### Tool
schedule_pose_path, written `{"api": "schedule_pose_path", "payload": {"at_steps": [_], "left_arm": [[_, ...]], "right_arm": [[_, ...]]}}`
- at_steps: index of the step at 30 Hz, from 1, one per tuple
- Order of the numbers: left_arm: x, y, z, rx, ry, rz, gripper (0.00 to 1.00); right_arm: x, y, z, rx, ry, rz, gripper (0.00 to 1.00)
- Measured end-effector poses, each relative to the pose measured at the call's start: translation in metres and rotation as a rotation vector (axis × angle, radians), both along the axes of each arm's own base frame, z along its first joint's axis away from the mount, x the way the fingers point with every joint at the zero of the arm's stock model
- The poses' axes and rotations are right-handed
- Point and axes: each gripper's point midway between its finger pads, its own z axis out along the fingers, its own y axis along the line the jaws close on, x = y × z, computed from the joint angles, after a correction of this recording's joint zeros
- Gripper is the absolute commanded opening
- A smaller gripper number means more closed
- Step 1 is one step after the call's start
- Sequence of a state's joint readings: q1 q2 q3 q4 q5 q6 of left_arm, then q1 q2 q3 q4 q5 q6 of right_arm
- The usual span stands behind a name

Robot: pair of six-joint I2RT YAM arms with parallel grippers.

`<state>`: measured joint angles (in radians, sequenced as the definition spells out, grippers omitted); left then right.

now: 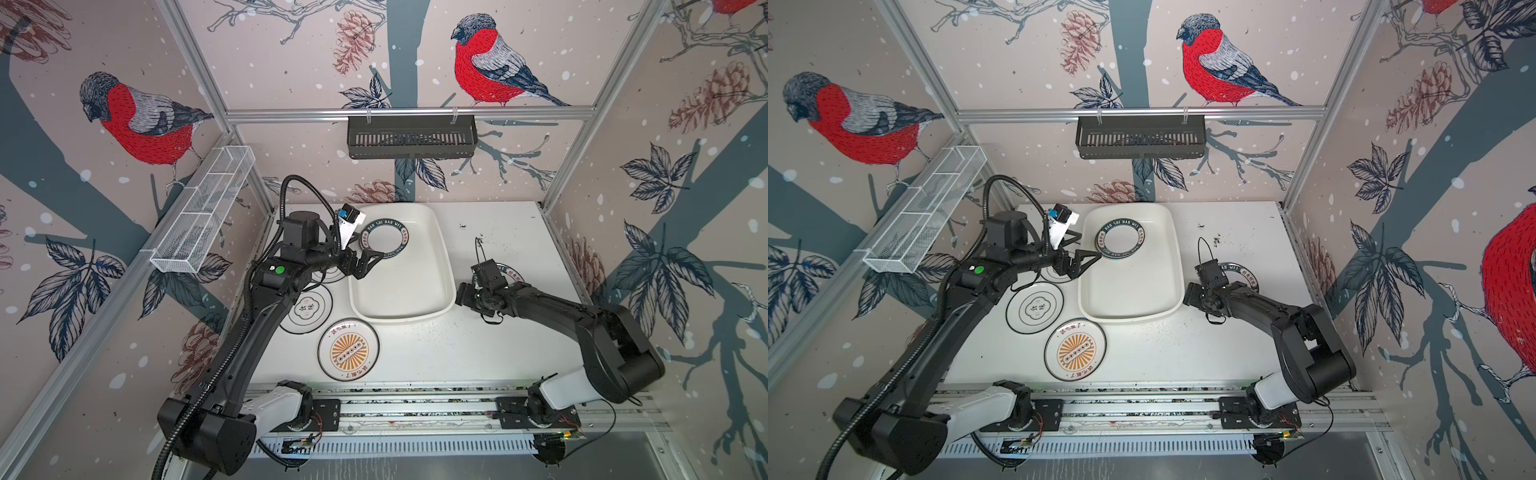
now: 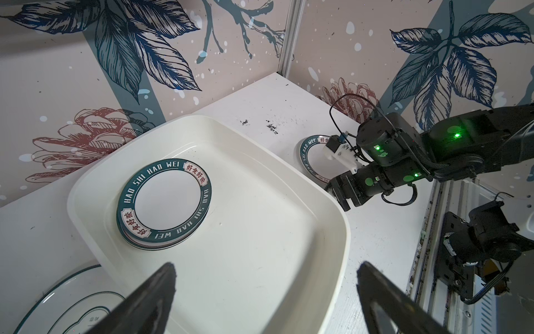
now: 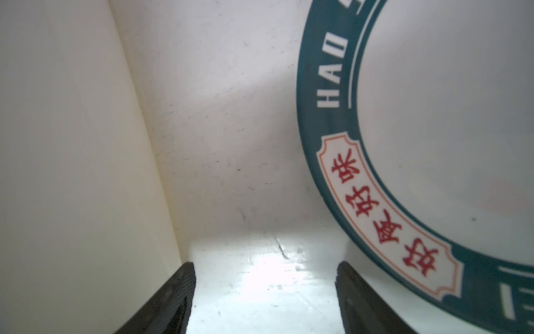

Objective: Place the plates into the plastic bin on the countertop
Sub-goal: 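Slide the green-rimmed plate away from the robot with the right gripper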

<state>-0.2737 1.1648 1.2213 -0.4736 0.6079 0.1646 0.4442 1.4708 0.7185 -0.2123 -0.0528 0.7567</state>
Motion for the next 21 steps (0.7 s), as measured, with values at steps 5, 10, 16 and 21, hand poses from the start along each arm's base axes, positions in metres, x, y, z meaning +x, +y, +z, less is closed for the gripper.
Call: {"api": "schedule_pose_path", "payload": {"at_steps": [5,10,16,21], "left_arm": [[0.002,0.0,-0.001,0.0,0.001,0.0,0.97],[0.004,-0.001,0.0,-0.002,-0.007,0.001,0.97],[0.004,-0.001,0.0,-0.003,-0.007,0.003,0.97],[0.004,-0.001,0.002,-0.008,-0.008,0.002,0.97]], "right_arm": [[-0.012,-0.014,0.006,0.005,-0.002,-0.026,0.79],[-0.016,-0.035,0.022,0.047,-0.052,-0.094,0.79],[-0.014,-0.081,0.037,0.149,-0.11,-0.274,0.77],[-0.018,-0.123,0.033,0.225,-0.111,-0.418,0.76]]}}
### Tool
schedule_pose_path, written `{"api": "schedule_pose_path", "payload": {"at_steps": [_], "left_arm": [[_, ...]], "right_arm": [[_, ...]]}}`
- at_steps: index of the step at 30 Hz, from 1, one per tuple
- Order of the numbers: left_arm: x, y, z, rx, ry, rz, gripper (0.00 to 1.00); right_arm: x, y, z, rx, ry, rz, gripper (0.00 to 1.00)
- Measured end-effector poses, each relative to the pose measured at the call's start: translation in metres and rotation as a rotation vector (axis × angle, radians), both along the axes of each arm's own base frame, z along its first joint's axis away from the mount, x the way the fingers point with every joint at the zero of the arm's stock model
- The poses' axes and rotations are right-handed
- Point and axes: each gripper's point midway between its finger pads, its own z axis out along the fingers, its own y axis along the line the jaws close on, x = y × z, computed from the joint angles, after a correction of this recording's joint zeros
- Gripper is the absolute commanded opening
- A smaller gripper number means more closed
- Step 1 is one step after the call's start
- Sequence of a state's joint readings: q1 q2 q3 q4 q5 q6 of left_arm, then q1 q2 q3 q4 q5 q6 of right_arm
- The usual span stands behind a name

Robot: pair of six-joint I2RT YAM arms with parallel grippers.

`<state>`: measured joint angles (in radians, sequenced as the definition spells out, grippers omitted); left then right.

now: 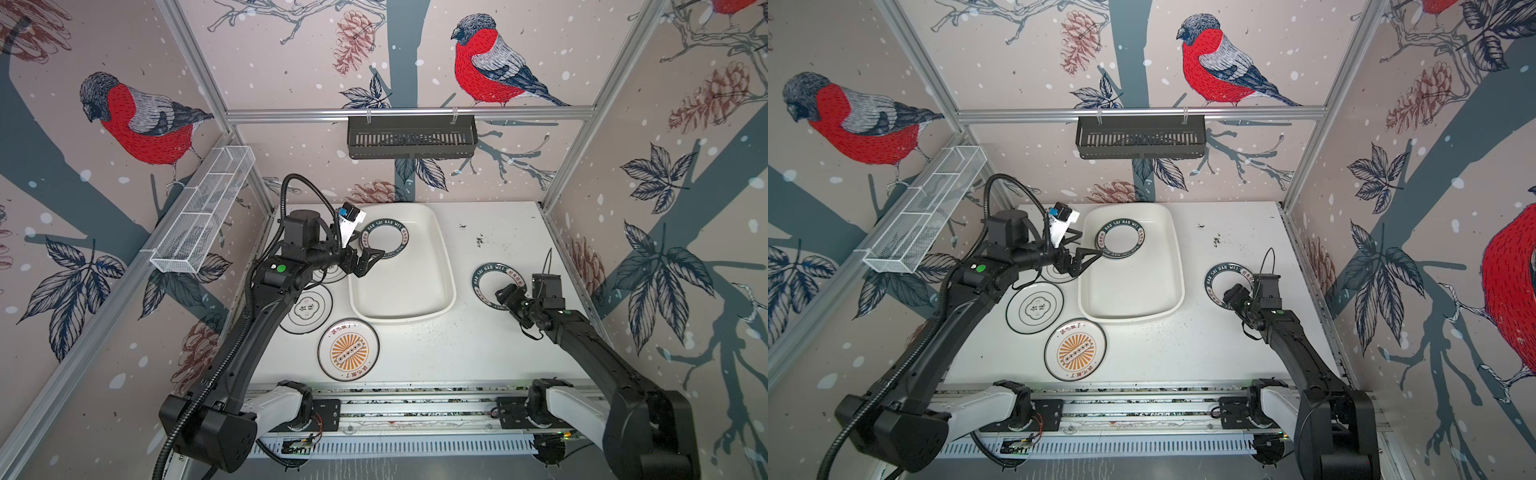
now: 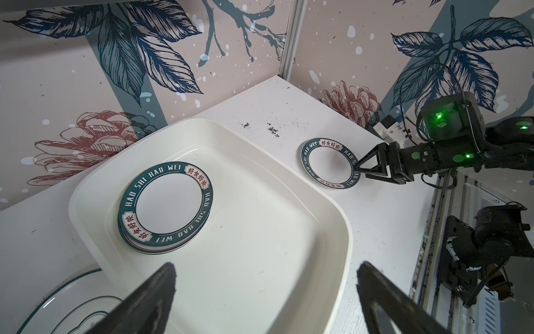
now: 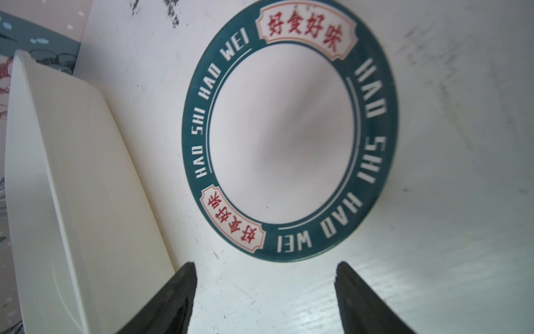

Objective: Place the plates into the plastic bin on the countertop
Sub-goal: 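Slide the green-rimmed plate away from the robot with the right gripper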

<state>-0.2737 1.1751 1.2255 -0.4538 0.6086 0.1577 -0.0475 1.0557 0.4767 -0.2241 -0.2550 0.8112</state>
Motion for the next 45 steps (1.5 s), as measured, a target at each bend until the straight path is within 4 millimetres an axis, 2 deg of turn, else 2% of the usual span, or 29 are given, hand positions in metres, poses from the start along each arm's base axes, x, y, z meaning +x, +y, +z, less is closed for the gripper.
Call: {"api": "schedule_pose_path", "payload": {"at_steps": [5,10,17,28,34,45], "left_arm": [[0.0,0.0,0.001,-0.001,-0.002,-0.001,0.97],[-0.002,-0.001,0.003,-0.008,-0.004,-0.012,0.97],[-0.002,-0.002,0.003,-0.009,-0.003,-0.014,0.97],[0.0,-0.002,0.0,-0.006,0.004,-0.014,0.97],[0.0,-0.002,0.0,-0.005,0.005,-0.013,0.97],[0.001,-0.001,0.0,0.0,0.001,-0.008,0.97]], "right_arm": [[-0.005,-0.039,-0.006,0.075,0.003,-0.13,0.72],[-0.007,-0.053,-0.013,0.128,-0.001,-0.159,0.72],[-0.005,-0.051,-0.033,0.209,0.025,-0.138,0.7],[0.01,-0.049,-0.034,0.251,-0.068,-0.096,0.64],[0.017,-0.051,-0.038,0.266,-0.099,-0.085,0.52],[0.027,-0.058,-0.043,0.274,-0.128,-0.089,0.42]]}}
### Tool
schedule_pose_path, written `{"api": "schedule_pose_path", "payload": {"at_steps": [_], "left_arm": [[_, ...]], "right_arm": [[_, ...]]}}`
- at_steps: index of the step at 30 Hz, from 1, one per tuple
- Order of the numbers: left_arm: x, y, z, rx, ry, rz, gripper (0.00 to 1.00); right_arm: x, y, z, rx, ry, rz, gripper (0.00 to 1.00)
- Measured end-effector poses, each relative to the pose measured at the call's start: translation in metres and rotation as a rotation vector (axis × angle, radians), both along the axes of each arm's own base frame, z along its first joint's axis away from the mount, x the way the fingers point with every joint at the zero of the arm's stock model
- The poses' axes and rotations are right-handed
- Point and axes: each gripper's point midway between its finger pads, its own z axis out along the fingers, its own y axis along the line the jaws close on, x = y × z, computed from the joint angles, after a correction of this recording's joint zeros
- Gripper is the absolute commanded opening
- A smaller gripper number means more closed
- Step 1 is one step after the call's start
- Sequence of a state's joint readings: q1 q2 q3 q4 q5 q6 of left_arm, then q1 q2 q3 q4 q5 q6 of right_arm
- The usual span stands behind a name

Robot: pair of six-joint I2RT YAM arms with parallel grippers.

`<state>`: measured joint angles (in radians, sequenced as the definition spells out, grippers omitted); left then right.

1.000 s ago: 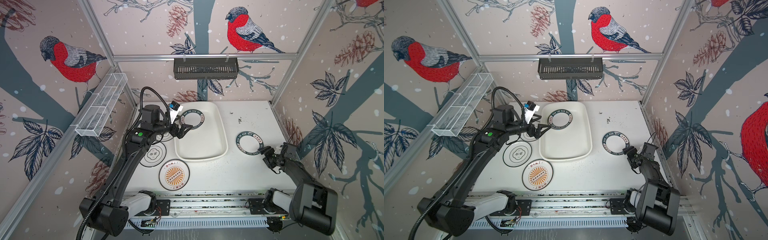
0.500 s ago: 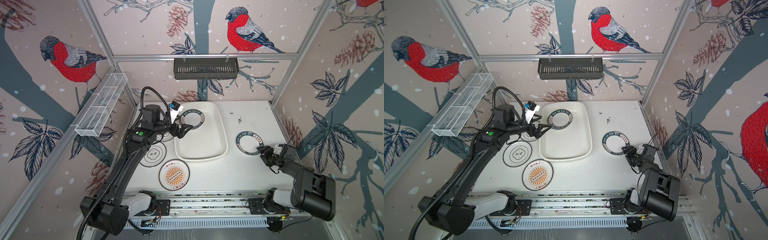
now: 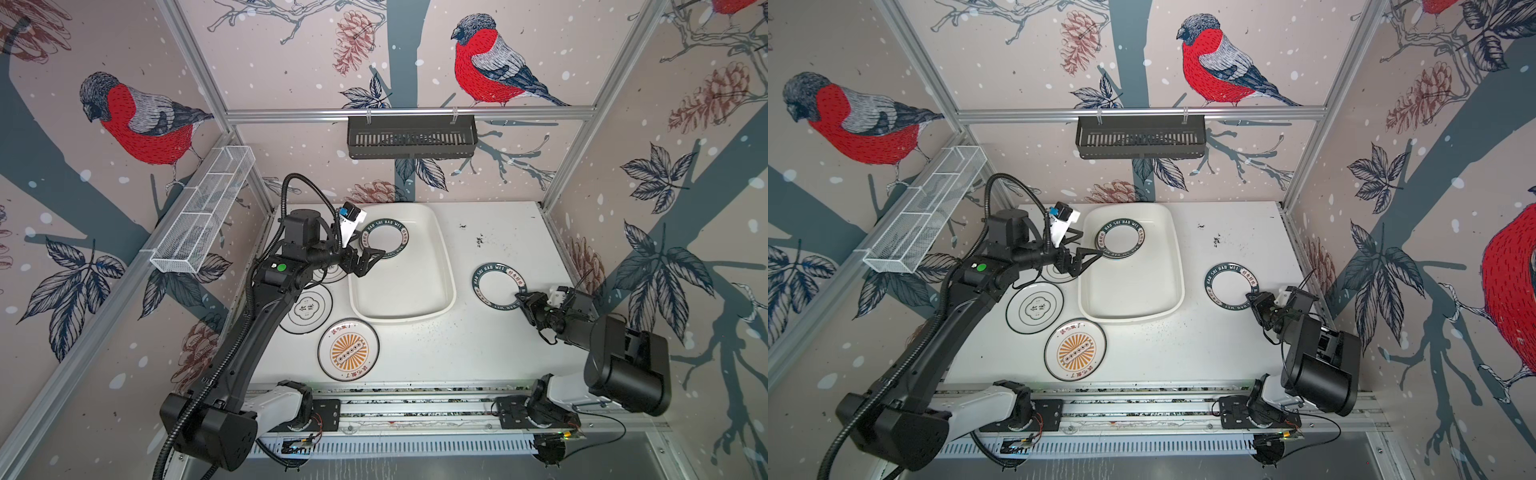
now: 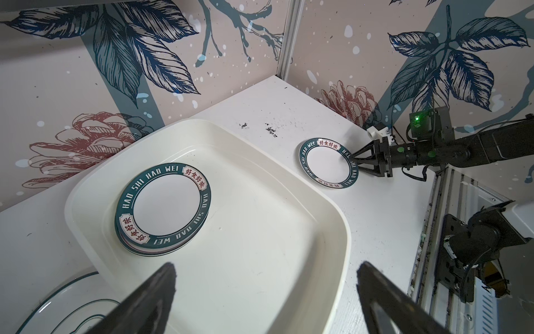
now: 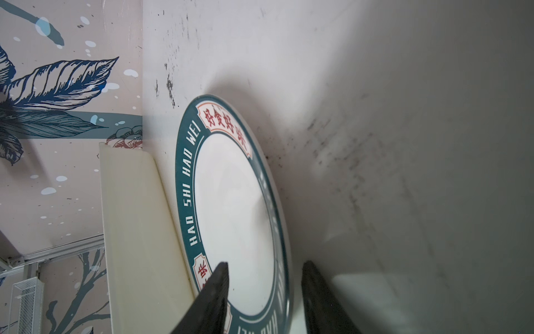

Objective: Place the plates into the plastic bin on the countertop
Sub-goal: 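Slide the green-rimmed plate away from the robot with the right gripper, then tilt the green-rimmed plate up on edge with the right gripper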

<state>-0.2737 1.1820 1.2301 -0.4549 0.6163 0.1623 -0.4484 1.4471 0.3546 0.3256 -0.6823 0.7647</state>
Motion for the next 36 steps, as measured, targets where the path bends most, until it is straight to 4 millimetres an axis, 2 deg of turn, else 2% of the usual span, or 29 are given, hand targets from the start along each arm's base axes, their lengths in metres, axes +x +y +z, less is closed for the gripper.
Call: {"api": "schedule_pose_path", "payload": {"at_steps": [9,14,24,30,36], "left_arm": [[0.001,0.0,-0.001,0.001,0.003,0.0,0.97],[0.001,0.0,-0.001,0.001,0.004,0.0,0.97],[0.003,-0.001,-0.005,0.004,0.014,0.0,0.97],[0.006,-0.001,-0.005,0.005,0.017,0.002,0.97],[0.008,0.0,-0.005,0.012,0.015,0.013,0.97]], "right_arm": [[0.005,-0.004,-0.003,-0.003,-0.008,-0.003,0.34],[0.007,-0.004,-0.005,-0.004,-0.015,-0.002,0.25],[0.009,-0.005,-0.01,0.001,-0.028,0.002,0.15],[0.009,-0.002,-0.01,0.014,-0.037,0.017,0.06],[0.01,-0.002,-0.01,0.023,-0.038,0.022,0.04]]}}
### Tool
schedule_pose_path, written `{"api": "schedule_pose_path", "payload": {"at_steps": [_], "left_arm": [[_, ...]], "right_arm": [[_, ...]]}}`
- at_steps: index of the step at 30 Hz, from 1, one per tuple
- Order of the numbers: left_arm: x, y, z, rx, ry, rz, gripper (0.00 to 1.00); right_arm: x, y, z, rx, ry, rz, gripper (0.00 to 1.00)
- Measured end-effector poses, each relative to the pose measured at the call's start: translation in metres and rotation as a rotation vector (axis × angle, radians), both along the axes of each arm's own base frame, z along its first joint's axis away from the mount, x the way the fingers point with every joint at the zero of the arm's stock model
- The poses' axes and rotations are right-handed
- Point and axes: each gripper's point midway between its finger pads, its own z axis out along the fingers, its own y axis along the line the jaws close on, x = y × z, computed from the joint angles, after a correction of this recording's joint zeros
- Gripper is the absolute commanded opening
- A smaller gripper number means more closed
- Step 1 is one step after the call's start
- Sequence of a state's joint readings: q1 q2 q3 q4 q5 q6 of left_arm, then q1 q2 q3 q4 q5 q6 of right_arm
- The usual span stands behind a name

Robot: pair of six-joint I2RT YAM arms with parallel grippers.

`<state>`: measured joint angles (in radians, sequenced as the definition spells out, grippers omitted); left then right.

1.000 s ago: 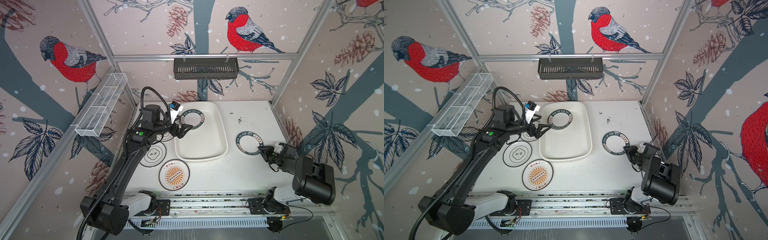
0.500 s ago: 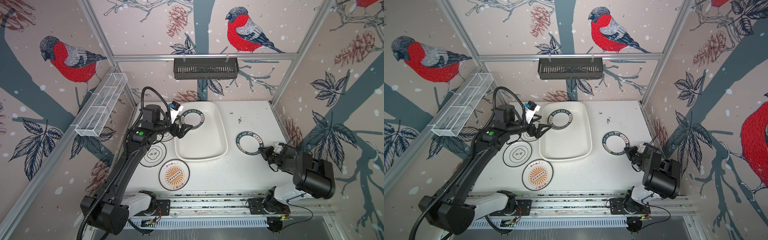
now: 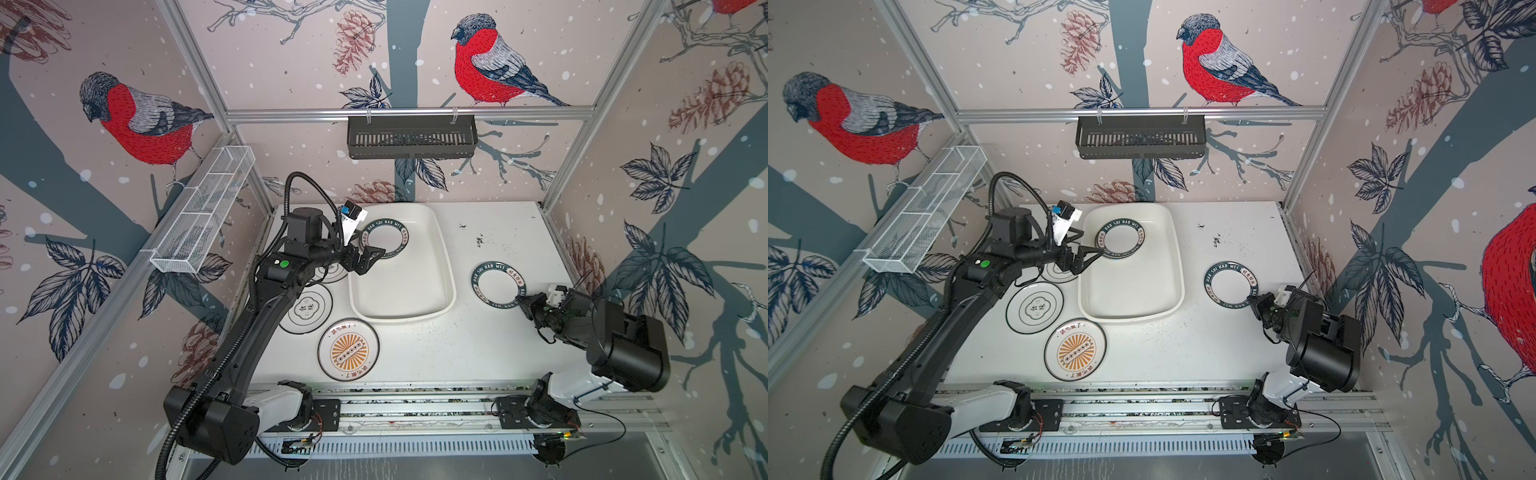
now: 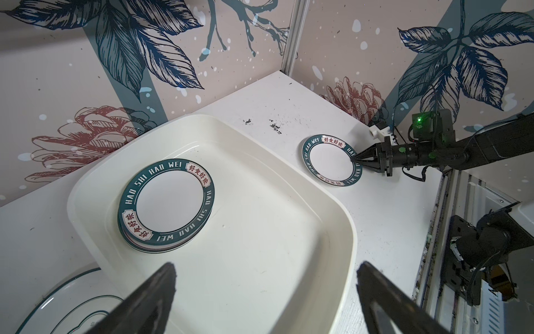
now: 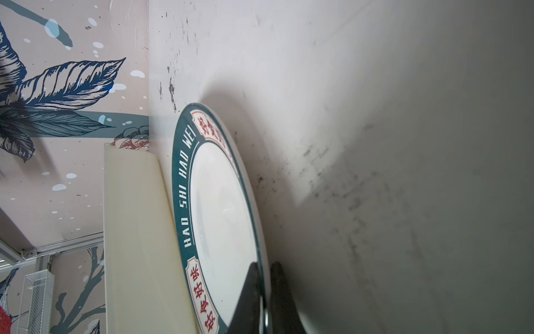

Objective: Place the plates into the plastic bin on the countertop
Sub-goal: 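Tilt the green-rimmed plate up on edge with the right gripper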

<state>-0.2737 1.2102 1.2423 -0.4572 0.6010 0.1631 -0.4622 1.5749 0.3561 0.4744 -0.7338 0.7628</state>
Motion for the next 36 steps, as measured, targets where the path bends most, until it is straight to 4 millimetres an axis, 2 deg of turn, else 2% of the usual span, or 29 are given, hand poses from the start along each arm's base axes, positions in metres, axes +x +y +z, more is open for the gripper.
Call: {"api": "schedule_pose_path", "payload": {"at_steps": [10,17,22,32,36], "left_arm": [[0.0,0.0,0.001,-0.001,-0.003,0.0,0.97],[0.0,0.0,0.001,-0.001,-0.003,0.0,0.97],[-0.001,0.0,0.003,-0.002,-0.008,0.0,0.97],[-0.008,0.003,-0.005,0.002,0.003,0.004,0.97],[-0.009,0.005,-0.008,0.002,0.002,0.008,0.97]], "right_arm": [[0.003,-0.009,0.017,-0.022,0.001,-0.029,0.03],[0.013,-0.019,0.053,-0.071,-0.04,-0.046,0.03],[0.017,-0.021,0.069,-0.087,-0.054,-0.043,0.03],[0.024,-0.012,0.107,-0.139,-0.116,-0.016,0.04],[0.032,-0.001,0.127,-0.157,-0.152,0.015,0.04]]}}
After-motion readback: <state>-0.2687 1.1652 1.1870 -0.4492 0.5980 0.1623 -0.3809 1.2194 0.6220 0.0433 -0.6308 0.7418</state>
